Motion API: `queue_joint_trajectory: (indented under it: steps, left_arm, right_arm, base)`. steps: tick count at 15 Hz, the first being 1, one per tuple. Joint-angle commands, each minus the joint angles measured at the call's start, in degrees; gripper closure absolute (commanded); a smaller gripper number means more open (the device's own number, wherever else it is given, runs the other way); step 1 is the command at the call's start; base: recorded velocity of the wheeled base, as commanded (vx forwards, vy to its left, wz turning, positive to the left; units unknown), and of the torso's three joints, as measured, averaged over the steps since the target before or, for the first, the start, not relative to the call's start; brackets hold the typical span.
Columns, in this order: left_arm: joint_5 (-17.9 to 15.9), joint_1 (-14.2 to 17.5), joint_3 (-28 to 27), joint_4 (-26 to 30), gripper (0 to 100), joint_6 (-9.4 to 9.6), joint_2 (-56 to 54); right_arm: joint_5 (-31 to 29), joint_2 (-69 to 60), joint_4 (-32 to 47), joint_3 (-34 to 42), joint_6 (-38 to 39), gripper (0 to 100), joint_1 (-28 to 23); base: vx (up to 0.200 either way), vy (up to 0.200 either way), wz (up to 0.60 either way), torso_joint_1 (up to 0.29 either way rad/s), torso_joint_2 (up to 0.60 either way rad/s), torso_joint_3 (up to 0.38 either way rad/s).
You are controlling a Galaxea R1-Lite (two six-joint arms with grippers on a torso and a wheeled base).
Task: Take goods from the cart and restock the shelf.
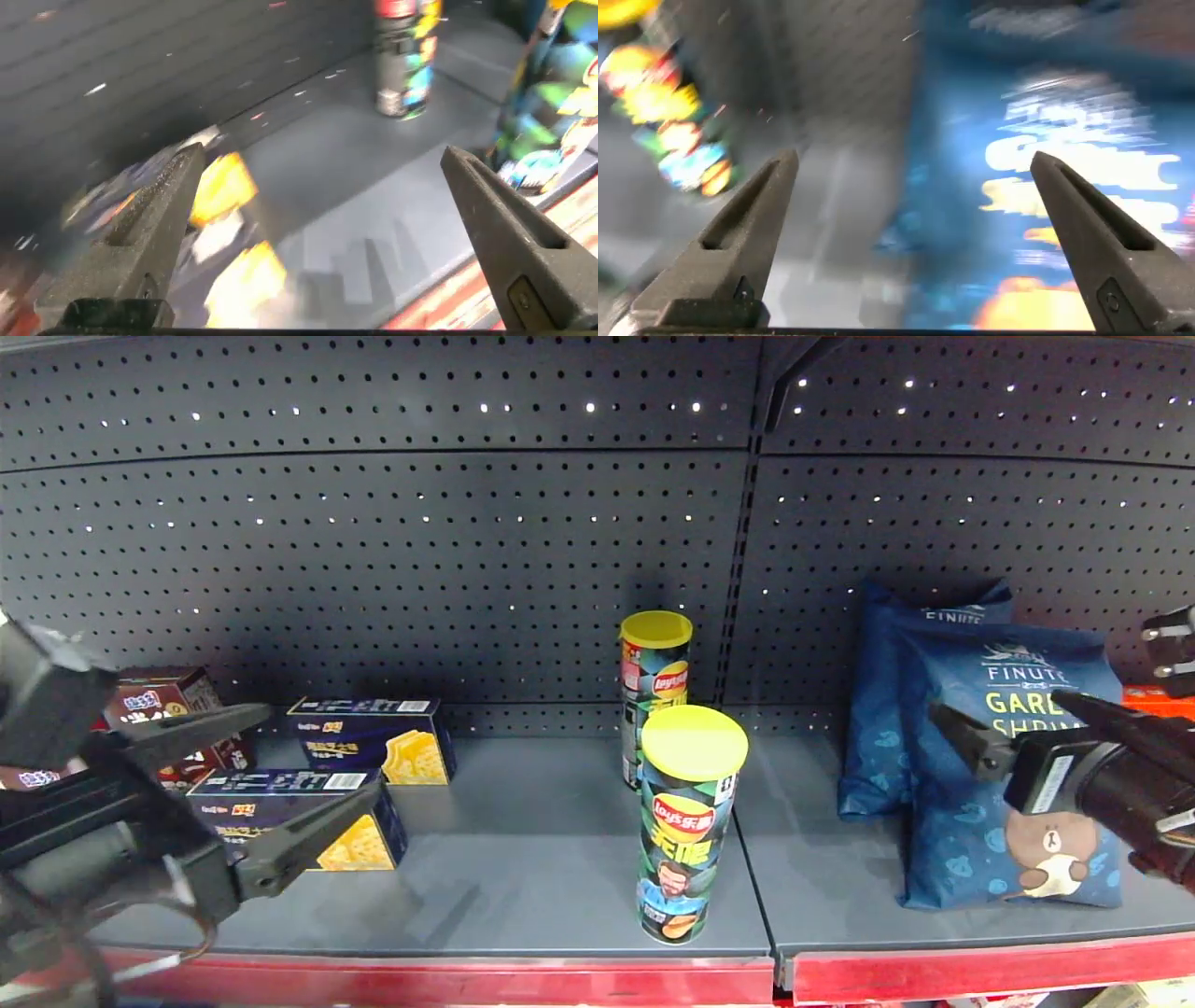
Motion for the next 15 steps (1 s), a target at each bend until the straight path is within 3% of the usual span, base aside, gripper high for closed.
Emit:
queue_joint_trajectory:
  steps: [1, 4, 5, 6, 8, 10, 13, 15]
  left_arm:
    - [0.8, 8.7, 7.5, 5.0, 0, -1.2, -21.4]
    - [5.7, 9.4, 9.4, 7.0, 0, -1.73, -32.4]
    - [8.2, 9.3, 9.5, 11.9, 0, -2.34, -38.1]
    - [8.3, 9.3, 9.6, 15.4, 0, -2.34, -41.1]
    - [8.5, 9.4, 8.5, 27.3, 0, -2.34, -50.8]
    - [8.6, 9.4, 8.0, 34.1, 0, -2.43, -56.9]
    - [8.2, 9.4, 8.8, 34.6, 0, -5.24, -57.3]
    - [8.1, 9.4, 11.7, 34.2, 0, -7.26, -57.3]
  right_arm:
    - [0.2, -9.9, 0.1, 2.5, -0.5, 0, -6.2]
    - [0.7, -20.2, 0.4, 9.9, -1.4, 0, -10.8]
    - [0.6, -25.8, 1.4, 15.1, -1.6, 0, -14.5]
    - [0.4, -29.2, 2.8, 17.3, -1.8, 0, -15.9]
    - [-1.9, -42.9, 14.3, 19.5, -3.4, 0, -19.8]
    - [-1.2, -55.7, 28.8, 18.8, -3.5, 0, -23.4]
    - [2.4, -66.8, 38.9, 19.9, -3.0, 0, -21.2]
    - [6.6, -66.7, 36.8, 23.2, -3.5, 0, -21.2]
  base:
    - [0.0, 0.0, 0.0, 0.0, 0.0, 0.0]
    - [0.0, 0.0, 0.0, 0.0, 0.0, 0.0]
    - [0.0, 0.0, 0.0, 0.0, 0.0, 0.0]
    - [0.0, 0.0, 0.0, 0.0, 0.0, 0.0]
    - [0.0, 0.0, 0.0, 0.0, 0.0, 0.0]
    - [0.0, 0.0, 0.0, 0.0, 0.0, 0.0]
    - [0.0, 0.0, 0.0, 0.0, 0.0, 0.0]
    - [0.0, 0.0, 0.0, 0.0, 0.0, 0.0]
